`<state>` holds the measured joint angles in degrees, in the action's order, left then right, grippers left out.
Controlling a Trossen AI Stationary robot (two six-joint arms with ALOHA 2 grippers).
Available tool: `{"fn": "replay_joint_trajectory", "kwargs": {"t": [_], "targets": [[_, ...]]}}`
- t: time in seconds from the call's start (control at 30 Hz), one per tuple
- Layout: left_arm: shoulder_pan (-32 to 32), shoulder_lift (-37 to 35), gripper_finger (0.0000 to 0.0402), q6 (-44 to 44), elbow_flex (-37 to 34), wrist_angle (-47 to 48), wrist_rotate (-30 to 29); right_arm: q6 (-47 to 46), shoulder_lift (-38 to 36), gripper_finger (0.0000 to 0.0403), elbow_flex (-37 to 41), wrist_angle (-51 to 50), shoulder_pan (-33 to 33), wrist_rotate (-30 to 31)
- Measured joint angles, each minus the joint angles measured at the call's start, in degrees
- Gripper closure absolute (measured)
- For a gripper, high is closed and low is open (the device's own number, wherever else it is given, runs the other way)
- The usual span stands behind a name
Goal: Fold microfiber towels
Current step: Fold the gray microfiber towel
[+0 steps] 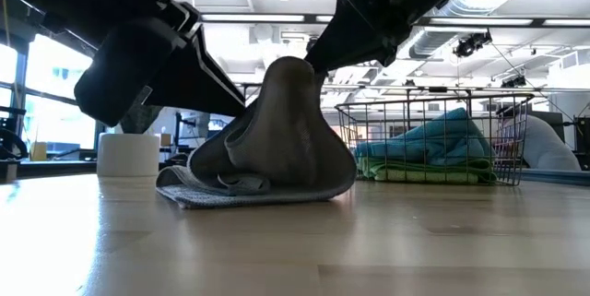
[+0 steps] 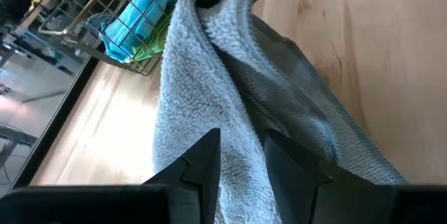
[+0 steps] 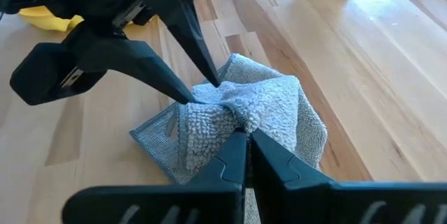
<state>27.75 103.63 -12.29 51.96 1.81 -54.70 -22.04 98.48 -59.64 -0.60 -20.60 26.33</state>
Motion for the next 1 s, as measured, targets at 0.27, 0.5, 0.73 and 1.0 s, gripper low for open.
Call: {"fn": "replay_joint_trajectory", "kwargs": {"t": [0.27,0.5,0.73,1.0], "targets": [[-0.5,0.6,0.03,-4.9,0.0,1.7,0.6,0.0,0.0,0.0403,0.0,0.0,0.0,0.1],[-0.3,0.6,0.03,-6.6,0.0,2.5,2.1,0.5,0.0,0.0403,0.0,0.3,0.0,0.5],[-0.7,0.8,0.03,-9.8,0.0,6.6,2.0,1.6,0.0,0.0403,0.0,1.2,0.0,0.5],[-2.5,4.4,0.03,-16.4,0.0,11.9,1.8,1.7,0.0,0.0403,0.0,2.2,0.0,0.5]]}}
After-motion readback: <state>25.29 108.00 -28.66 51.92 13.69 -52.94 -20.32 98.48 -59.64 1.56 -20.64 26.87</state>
